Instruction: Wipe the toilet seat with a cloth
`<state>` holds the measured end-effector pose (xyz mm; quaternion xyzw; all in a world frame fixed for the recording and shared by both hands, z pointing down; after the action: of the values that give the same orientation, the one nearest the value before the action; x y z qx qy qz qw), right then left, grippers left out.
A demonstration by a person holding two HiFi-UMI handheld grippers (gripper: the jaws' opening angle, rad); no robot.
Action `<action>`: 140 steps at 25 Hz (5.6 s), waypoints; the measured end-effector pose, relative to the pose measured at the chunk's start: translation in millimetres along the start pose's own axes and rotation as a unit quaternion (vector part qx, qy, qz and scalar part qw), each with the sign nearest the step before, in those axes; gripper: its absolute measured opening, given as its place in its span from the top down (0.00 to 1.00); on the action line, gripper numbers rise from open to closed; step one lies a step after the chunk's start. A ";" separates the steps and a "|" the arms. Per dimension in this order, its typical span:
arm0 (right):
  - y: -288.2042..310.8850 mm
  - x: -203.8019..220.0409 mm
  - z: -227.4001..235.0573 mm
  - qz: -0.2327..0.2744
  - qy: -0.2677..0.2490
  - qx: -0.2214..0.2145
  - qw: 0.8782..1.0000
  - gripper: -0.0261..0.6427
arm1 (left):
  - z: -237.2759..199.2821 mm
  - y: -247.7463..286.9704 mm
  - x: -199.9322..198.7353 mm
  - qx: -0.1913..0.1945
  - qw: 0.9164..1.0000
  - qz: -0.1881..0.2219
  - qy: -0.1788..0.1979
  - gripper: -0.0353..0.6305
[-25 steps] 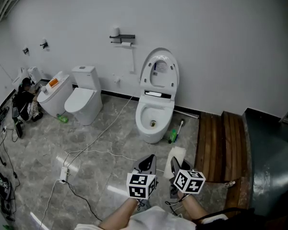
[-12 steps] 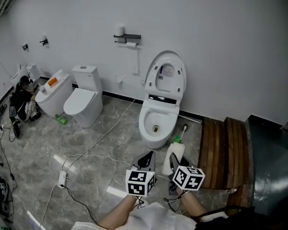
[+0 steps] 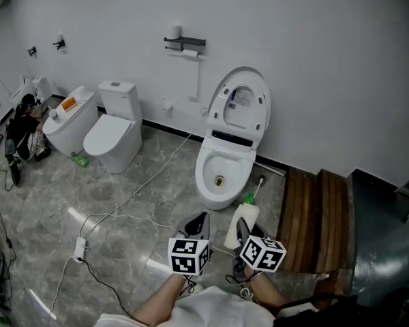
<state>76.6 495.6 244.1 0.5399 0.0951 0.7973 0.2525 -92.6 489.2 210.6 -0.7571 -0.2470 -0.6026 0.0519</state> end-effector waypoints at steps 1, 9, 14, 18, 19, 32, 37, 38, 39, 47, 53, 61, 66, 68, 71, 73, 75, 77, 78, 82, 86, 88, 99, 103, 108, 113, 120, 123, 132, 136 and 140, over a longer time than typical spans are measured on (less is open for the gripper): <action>4.7 -1.9 -0.2 0.000 0.000 0.000 1.000 0.81 | -2.7 2.8 0.5 -0.001 1.000 -0.002 0.000 0.95; 50.8 -10.3 -0.3 -0.009 0.004 -0.018 1.000 0.81 | -27.1 33.3 -7.0 -0.020 1.000 -0.002 0.010 0.95; 76.6 -35.8 7.1 -0.006 0.002 -0.015 1.000 0.81 | -30.4 60.8 -17.9 -0.017 1.000 -0.006 0.017 0.95; 98.8 -54.0 13.9 -0.004 0.003 -0.016 1.000 0.81 | -35.8 87.0 -26.0 -0.018 1.000 -0.006 0.013 0.95; 102.6 -58.4 15.6 -0.003 0.003 -0.014 1.000 0.81 | -36.5 93.4 -26.2 -0.017 1.000 -0.009 0.012 0.95; 179.4 -133.6 50.5 0.006 0.013 -0.003 1.000 0.81 | -45.7 200.0 -68.8 -0.002 1.000 -0.017 0.020 0.95; 210.8 -159.7 62.9 0.004 0.014 -0.002 1.000 0.81 | -50.0 240.2 -81.0 0.000 1.000 -0.021 0.018 0.95; 216.6 -164.0 64.8 0.004 0.014 -0.002 1.000 0.81 | -50.9 247.5 -82.2 0.001 1.000 -0.022 0.017 0.95; 222.2 -168.0 67.0 0.004 0.014 -0.002 1.000 0.81 | -51.5 254.7 -83.1 0.002 1.000 -0.023 0.016 0.95; 259.7 -197.7 94.2 0.000 0.024 0.002 1.000 0.81 | -49.3 312.5 -95.3 0.012 0.999 -0.036 0.019 0.95; 276.2 -211.4 115.4 0.007 0.042 0.013 0.999 0.81 | -38.7 345.5 -101.3 0.034 0.998 -0.048 0.031 0.95; 290.5 -210.5 131.4 -0.006 0.058 0.042 0.997 0.81 | -41.1 376.0 -95.7 0.065 0.994 -0.078 0.030 0.95; 306.7 -222.5 133.3 0.001 0.066 0.057 0.996 0.81 | -49.0 401.6 -100.9 0.085 0.992 -0.089 0.030 0.95; 315.1 -229.0 134.1 0.001 0.064 0.061 0.996 0.81 | -53.9 412.3 -107.0 0.088 0.992 -0.091 0.029 0.95; 332.9 -237.6 138.3 0.002 0.068 0.064 0.996 0.81 | -61.8 429.6 -116.0 0.092 0.991 -0.092 0.029 0.95; 345.8 -242.0 140.2 0.003 0.066 0.067 0.996 0.81 | -68.1 439.7 -117.2 0.096 0.991 -0.095 0.025 0.95; 360.4 -243.0 142.4 -0.001 0.063 0.069 0.996 0.81 | -74.1 449.8 -114.6 0.104 0.989 -0.100 0.023 0.95; 376.6 -243.5 145.0 -0.005 0.063 0.072 0.995 0.81 | -79.4 461.4 -111.2 0.114 0.987 -0.106 0.024 0.95; 385.2 -243.9 146.5 -0.006 0.069 0.072 0.995 0.81 | -82.5 467.5 -109.3 0.119 0.987 -0.110 0.023 0.95; 421.5 -248.2 156.9 0.001 0.105 0.077 0.991 0.81 | -95.9 493.8 -95.8 0.142 0.982 -0.122 -0.001 0.95; 462.6 -265.5 172.3 0.019 0.098 0.090 0.991 0.81 | -110.6 526.6 -75.0 0.170 0.975 -0.139 -0.020 0.95; 484.9 -277.9 177.5 0.036 0.088 0.093 0.991 0.81 | -122.1 544.5 -64.4 0.179 0.973 -0.147 -0.021 0.95; 569.2 -327.4 204.5 0.094 0.069 0.103 0.988 0.81 | -170.6 625.7 -24.0 0.190 0.968 -0.165 -0.022 0.95; 578.0 -357.4 201.7 0.112 0.062 0.101 0.987 0.81 | -169.7 642.4 -37.3 0.199 0.967 -0.160 -0.021 0.95; 585.4 -395.4 192.8 0.129 0.052 0.094 0.986 0.81 | -167.0 655.2 -62.9 0.203 0.967 -0.154 -0.016 0.95; 595.3 -430.0 184.0 0.148 0.047 0.083 0.984 0.81 | -170.9 667.8 -83.8 0.199 0.970 -0.137 -0.006 0.95; 607.3 -440.7 188.9 0.158 0.050 0.083 0.983 0.81 | -172.7 674.9 -85.6 0.192 0.972 -0.132 -0.008 0.95; 610.5 -442.2 193.0 0.158 0.054 0.083 0.983 0.81 | -169.4 675.0 -80.6 0.191 0.972 -0.135 -0.012 0.95; 602.5 -431.2 217.8 0.161 0.074 0.105 0.979 0.81 | -154.7 678.1 -72.7 0.196 0.971 -0.137 -0.016 0.95; 594.4 -423.8 230.2 0.159 0.085 0.119 0.976 0.81 | -147.7 678.6 -71.5 0.197 0.971 -0.137 -0.016 0.95; 585.2 -419.3 241.5 0.168 0.088 0.133 0.973 0.81 | -141.2 677.0 -65.8 0.200 0.968 -0.148 -0.015 0.95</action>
<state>241.9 -245.6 247.9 0.5043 0.1302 0.8531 0.0314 67.7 -175.2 335.1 -0.6954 -0.4726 -0.5304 0.1087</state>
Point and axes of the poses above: the fingertips, and each gripper's own axes: y forward along the fingers, z to its right, x out of its underside, the point moved 5 cm from there along -y, backward along the fingers, and after that the axes turned 1 degree about y, right-handed, at the moved point
